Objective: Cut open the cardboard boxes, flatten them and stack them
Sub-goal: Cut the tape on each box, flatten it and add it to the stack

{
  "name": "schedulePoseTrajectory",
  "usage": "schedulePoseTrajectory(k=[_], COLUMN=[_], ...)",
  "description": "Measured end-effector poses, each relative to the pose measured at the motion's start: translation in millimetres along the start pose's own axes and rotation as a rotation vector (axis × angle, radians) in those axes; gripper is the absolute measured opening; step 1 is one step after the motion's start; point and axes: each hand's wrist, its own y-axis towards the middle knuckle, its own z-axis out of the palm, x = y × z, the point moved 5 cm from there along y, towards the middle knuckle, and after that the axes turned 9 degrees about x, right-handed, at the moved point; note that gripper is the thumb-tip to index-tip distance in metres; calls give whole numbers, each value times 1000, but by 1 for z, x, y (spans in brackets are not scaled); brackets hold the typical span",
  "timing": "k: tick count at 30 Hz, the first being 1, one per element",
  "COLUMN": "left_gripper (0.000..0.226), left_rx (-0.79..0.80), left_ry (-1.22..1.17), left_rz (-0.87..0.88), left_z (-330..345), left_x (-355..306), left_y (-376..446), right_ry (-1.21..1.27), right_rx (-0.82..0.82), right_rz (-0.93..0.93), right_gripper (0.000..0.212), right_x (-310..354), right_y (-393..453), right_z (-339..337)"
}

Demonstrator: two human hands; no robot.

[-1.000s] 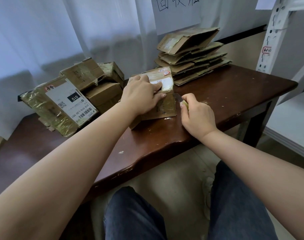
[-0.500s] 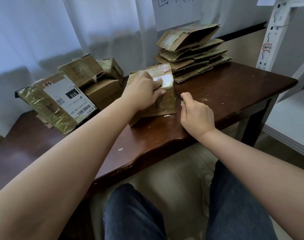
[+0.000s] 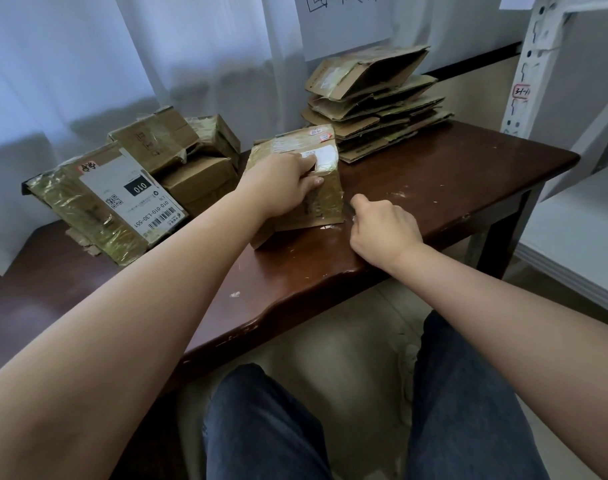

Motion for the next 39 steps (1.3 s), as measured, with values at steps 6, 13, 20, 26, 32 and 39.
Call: schedulePoseTrajectory(k=[6, 13, 20, 26, 32, 39], left_gripper=[61, 50, 51, 59, 57, 52], left_rx=[-65, -109, -89, -164, -202, -185], left_ry=[-162, -213, -194, 42, 250, 429], left_rz=[-113, -141, -87, -37, -60, -92], left_z=[-3, -7, -5, 5, 14, 13], left_x=[-7, -6, 37, 37, 30, 19], left_y=[-1, 0, -32, -33, -20, -14], right_ry=[182, 264, 149, -123, -193, -232], right_rx=[-18, -197, -360, -239, -228, -223], right_rz=[86, 92, -100, -292, -254, -251], right_gripper=[28, 22, 38, 56, 63, 76], right_x=[-17, -37, -21, 11, 13, 19], right_y=[-4, 9, 25, 42, 47, 48], right_z=[-8, -20, -41, -32, -17, -7])
